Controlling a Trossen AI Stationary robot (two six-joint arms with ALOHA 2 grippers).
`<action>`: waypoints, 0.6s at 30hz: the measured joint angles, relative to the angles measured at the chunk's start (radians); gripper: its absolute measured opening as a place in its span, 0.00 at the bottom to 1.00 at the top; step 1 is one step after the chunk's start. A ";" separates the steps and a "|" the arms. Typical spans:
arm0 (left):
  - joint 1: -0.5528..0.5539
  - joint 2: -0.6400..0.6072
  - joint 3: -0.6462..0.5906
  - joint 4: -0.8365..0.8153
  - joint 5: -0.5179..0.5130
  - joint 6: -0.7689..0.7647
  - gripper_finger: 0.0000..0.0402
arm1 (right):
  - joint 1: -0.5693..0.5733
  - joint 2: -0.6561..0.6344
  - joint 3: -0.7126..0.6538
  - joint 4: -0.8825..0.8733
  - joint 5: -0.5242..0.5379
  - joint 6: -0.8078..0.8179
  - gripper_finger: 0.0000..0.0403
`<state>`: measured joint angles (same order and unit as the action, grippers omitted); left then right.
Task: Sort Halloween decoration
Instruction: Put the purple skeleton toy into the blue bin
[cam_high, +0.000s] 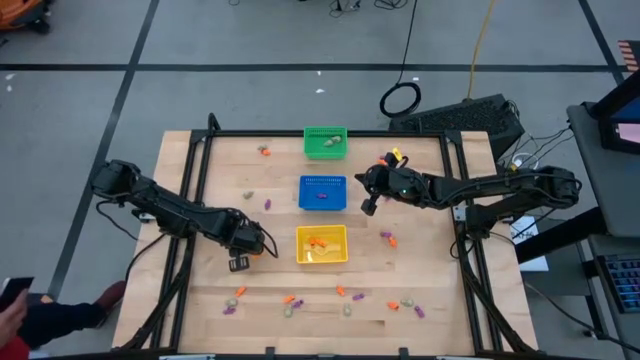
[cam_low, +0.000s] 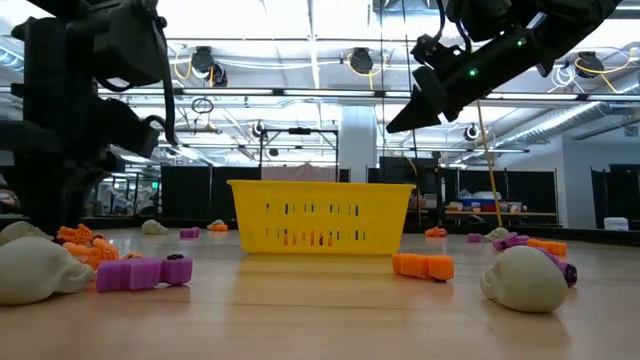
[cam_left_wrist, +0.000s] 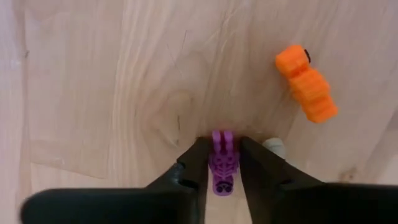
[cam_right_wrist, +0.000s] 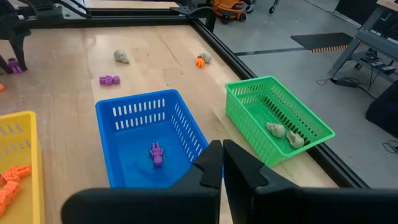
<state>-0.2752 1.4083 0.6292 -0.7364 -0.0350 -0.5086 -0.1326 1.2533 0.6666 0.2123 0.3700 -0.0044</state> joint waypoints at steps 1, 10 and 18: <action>0.000 0.000 0.000 0.000 -0.001 0.001 0.14 | 0.000 0.000 0.000 0.000 0.000 0.000 0.00; 0.023 0.006 0.029 -0.003 -0.096 0.022 0.02 | 0.000 0.000 0.000 0.000 0.000 0.000 0.00; 0.155 0.001 0.152 0.065 -0.116 0.141 0.00 | 0.006 0.000 0.000 0.005 0.000 0.000 0.00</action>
<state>-0.1201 1.4097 0.7813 -0.6717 -0.1507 -0.3680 -0.1265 1.2533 0.6666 0.2176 0.3698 -0.0044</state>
